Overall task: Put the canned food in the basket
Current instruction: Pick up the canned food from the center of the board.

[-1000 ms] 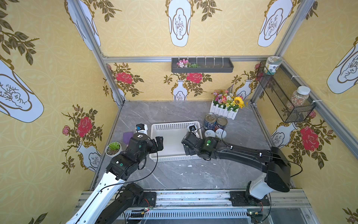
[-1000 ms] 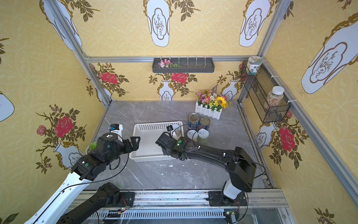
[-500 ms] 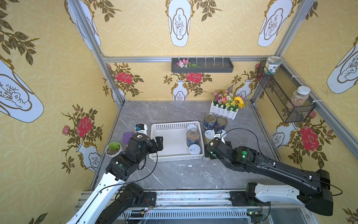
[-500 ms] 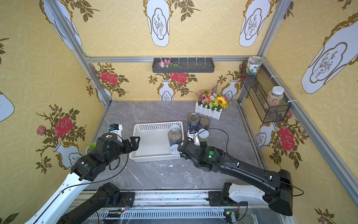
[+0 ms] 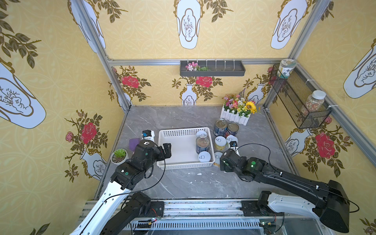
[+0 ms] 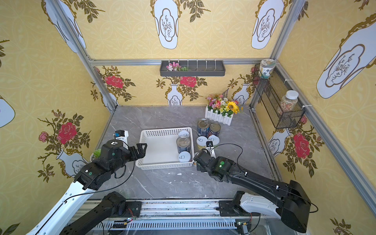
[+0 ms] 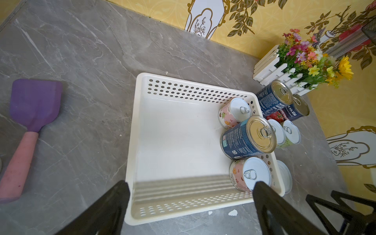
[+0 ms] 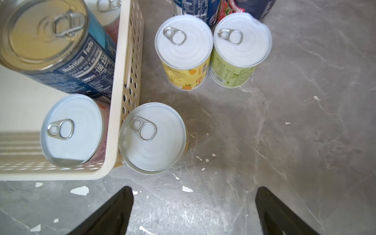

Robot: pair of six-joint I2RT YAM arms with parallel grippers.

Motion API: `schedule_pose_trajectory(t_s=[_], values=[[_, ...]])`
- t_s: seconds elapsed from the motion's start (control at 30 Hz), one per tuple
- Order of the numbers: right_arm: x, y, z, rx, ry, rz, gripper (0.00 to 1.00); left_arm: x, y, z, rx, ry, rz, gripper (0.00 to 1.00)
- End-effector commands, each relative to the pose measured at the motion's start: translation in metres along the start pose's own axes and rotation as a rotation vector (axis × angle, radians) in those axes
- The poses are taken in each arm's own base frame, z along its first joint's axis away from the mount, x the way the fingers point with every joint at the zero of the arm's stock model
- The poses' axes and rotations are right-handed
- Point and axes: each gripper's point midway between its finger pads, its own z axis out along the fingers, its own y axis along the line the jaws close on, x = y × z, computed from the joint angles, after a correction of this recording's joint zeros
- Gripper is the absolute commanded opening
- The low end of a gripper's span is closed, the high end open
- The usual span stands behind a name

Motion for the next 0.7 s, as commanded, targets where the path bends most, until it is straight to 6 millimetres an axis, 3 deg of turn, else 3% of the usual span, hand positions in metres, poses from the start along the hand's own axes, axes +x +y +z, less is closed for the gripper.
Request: schedule_pose_trajectory(t_s=[0.0,0.5,0.67], values=[[-0.001,0.017,0.013,-0.049,0.002,0.008,0.97,-0.002,0.0,0.001,0.0,-0.013,-0.008,1.0],[0.004,0.031,0.057,-0.035,0.076,-0.004,0.97,-0.001,-0.001,0.001,0.003,-0.011,-0.009,1.0],[-0.004,0.035,0.06,-0.025,0.068,-0.019,0.97,-0.001,-0.001,0.002,0.003,-0.007,-0.006,1.0]])
